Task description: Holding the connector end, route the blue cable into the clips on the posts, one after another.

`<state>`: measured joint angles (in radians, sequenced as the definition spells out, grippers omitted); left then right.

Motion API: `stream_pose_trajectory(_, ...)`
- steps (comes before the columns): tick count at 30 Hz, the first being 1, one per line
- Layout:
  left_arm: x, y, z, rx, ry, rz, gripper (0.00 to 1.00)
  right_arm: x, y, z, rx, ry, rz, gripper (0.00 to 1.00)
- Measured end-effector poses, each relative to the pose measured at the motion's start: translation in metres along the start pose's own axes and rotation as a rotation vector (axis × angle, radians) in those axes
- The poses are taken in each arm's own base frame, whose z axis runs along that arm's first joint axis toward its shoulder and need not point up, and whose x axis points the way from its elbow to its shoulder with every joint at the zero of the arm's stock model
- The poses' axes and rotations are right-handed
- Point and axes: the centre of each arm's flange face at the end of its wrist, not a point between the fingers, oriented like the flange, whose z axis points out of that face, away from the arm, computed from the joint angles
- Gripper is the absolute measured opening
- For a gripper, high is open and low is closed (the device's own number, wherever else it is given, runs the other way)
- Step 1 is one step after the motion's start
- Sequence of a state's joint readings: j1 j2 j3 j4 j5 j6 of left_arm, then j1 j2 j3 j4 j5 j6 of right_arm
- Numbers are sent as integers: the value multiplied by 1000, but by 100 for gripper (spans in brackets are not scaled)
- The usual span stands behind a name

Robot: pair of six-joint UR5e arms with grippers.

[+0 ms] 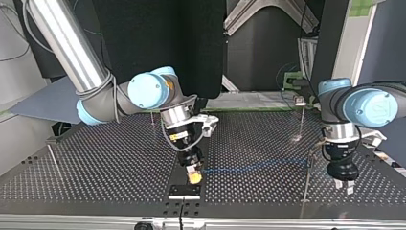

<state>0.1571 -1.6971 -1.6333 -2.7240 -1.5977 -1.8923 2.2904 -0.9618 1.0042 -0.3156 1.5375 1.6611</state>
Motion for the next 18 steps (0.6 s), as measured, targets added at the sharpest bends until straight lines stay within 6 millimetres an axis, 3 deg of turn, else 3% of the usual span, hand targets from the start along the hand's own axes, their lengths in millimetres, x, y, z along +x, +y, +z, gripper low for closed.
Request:
stream_pose_trajectory(11,10,6,-14,-100,86,-11,98,-1,3,0,-4,-4,2,0)
stream_pose_trajectory(18,24,10,-44,-87,200,-53,98,-1,10,1,-11,-6,8,0)
